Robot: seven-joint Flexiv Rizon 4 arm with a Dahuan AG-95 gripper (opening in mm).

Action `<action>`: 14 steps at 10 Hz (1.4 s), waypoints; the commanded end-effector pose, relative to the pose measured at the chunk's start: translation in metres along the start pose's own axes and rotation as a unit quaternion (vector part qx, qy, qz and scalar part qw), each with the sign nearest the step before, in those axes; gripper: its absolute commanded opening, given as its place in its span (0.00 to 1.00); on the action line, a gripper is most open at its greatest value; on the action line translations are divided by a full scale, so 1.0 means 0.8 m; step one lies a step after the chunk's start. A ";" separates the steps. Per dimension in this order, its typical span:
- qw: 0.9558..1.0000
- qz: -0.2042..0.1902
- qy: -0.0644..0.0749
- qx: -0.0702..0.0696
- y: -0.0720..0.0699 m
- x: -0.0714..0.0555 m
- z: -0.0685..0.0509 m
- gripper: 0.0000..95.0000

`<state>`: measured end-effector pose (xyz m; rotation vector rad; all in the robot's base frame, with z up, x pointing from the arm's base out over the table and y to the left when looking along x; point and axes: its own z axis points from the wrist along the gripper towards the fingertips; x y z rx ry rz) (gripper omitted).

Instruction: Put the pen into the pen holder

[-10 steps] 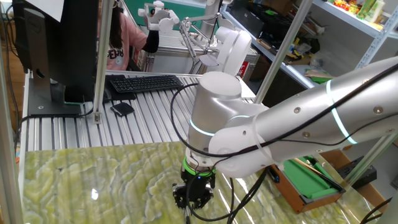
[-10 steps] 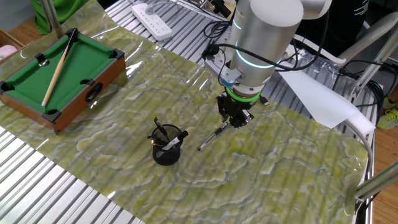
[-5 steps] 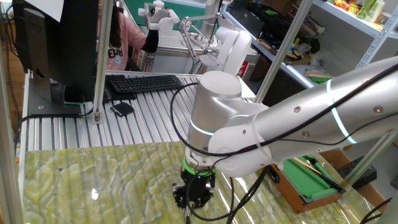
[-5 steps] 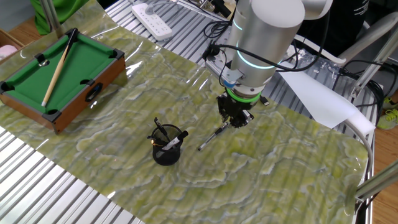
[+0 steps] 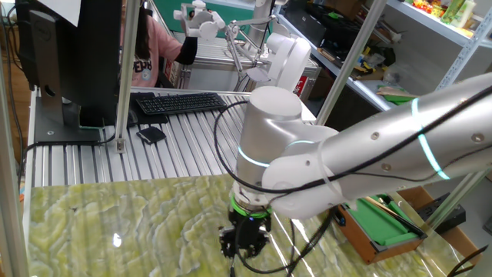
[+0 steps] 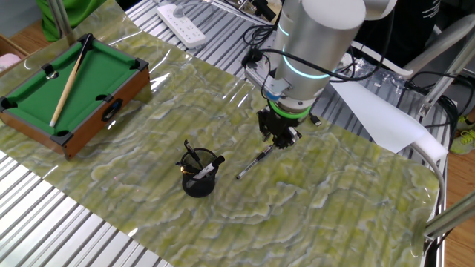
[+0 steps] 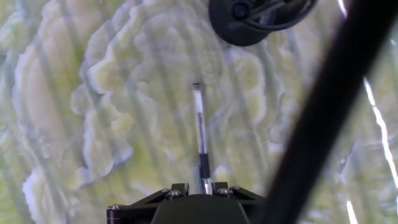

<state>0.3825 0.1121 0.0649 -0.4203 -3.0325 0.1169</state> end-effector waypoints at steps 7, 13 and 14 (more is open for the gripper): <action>0.999 -0.018 -0.013 -0.032 -0.017 0.017 0.026 0.20; 0.999 -0.018 -0.023 -0.039 -0.005 0.008 0.041 0.20; 0.999 -0.018 -0.023 -0.040 -0.004 0.008 0.042 0.20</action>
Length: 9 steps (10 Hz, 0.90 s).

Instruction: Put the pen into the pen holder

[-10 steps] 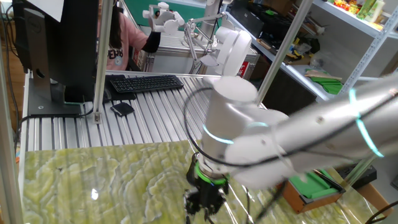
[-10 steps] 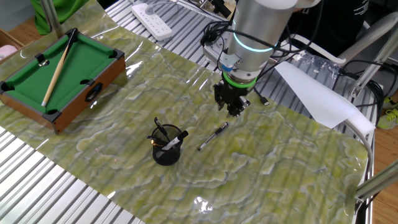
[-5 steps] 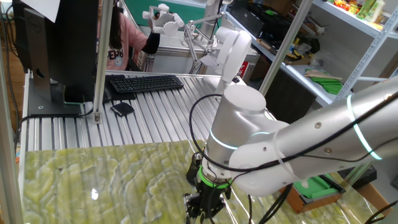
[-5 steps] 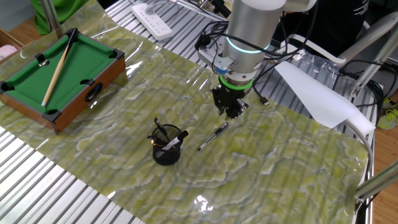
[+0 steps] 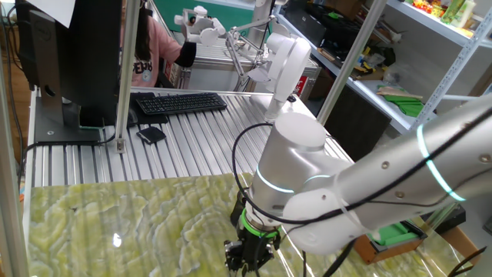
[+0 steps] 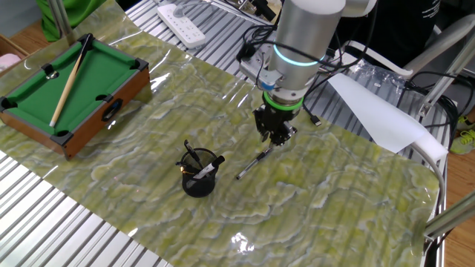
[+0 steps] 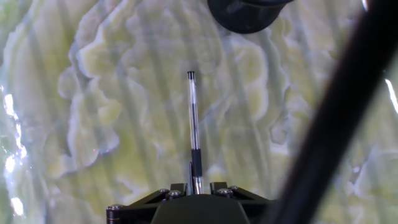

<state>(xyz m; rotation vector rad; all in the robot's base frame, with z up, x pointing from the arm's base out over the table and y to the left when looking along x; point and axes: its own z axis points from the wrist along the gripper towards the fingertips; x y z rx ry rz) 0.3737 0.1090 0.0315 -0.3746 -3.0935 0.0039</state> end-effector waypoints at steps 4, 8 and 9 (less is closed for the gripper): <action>1.000 -0.002 -0.001 0.000 -0.002 -0.003 0.005 0.20; 1.000 0.001 -0.002 -0.001 0.001 -0.005 0.014 0.20; 1.000 0.001 -0.003 -0.001 0.002 -0.006 0.017 0.20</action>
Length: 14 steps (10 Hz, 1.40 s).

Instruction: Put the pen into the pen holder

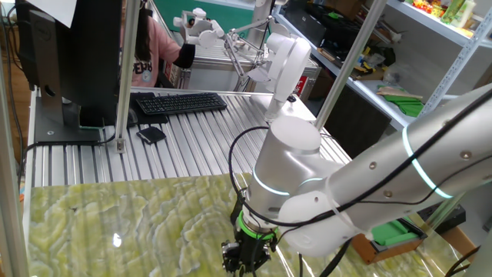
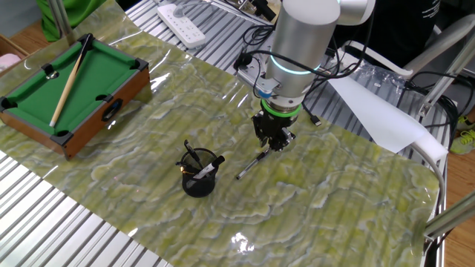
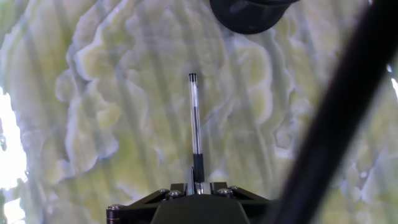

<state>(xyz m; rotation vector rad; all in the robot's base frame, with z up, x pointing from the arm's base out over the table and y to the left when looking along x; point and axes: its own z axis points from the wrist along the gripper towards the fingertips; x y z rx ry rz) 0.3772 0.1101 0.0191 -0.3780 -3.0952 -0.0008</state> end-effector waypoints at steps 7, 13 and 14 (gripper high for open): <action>1.000 0.007 -0.004 0.000 -0.004 0.011 0.019 0.20; 1.000 0.006 -0.009 -0.005 -0.006 0.018 0.024 0.20; 1.000 0.005 -0.009 -0.006 -0.006 0.017 0.025 0.20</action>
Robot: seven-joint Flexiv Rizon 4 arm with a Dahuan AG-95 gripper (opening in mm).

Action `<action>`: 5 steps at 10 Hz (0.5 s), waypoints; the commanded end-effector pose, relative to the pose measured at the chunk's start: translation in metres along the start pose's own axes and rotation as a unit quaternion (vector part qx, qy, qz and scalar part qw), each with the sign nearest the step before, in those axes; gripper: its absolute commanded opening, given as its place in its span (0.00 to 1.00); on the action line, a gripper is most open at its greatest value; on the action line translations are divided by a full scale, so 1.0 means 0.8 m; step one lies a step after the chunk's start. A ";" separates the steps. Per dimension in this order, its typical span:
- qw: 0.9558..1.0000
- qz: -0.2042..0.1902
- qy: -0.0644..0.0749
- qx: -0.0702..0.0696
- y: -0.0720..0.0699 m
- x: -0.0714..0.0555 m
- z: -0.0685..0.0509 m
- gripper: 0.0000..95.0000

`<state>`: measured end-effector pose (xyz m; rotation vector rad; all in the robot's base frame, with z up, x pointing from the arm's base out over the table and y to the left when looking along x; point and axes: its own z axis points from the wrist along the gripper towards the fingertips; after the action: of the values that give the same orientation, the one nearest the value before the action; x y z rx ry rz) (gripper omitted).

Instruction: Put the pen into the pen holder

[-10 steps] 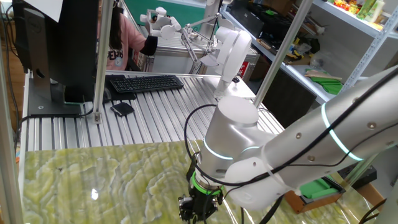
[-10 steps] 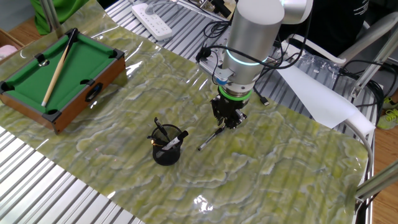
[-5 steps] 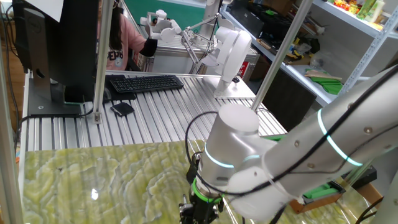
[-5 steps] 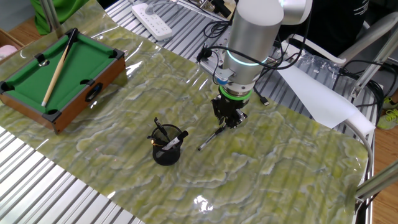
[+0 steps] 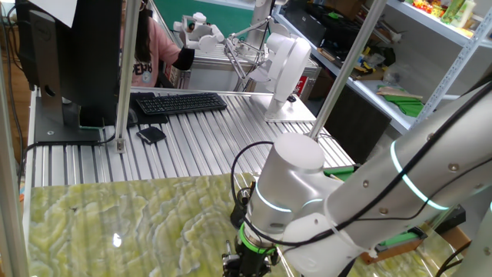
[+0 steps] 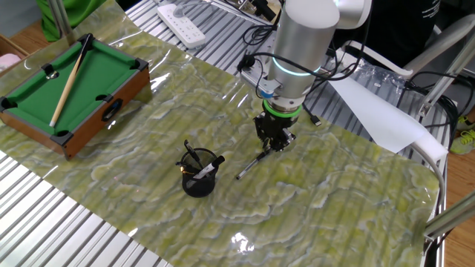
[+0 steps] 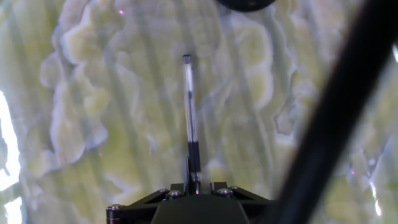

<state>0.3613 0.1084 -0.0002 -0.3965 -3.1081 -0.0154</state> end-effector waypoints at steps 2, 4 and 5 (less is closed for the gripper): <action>1.000 0.001 -0.001 -0.004 0.000 -0.001 0.001 0.00; 1.000 0.001 -0.001 -0.004 0.000 -0.001 0.001 0.00; 1.000 0.001 -0.001 -0.004 0.000 -0.001 0.001 0.00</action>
<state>0.3623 0.1079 -0.0009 -0.3999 -3.1107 -0.0296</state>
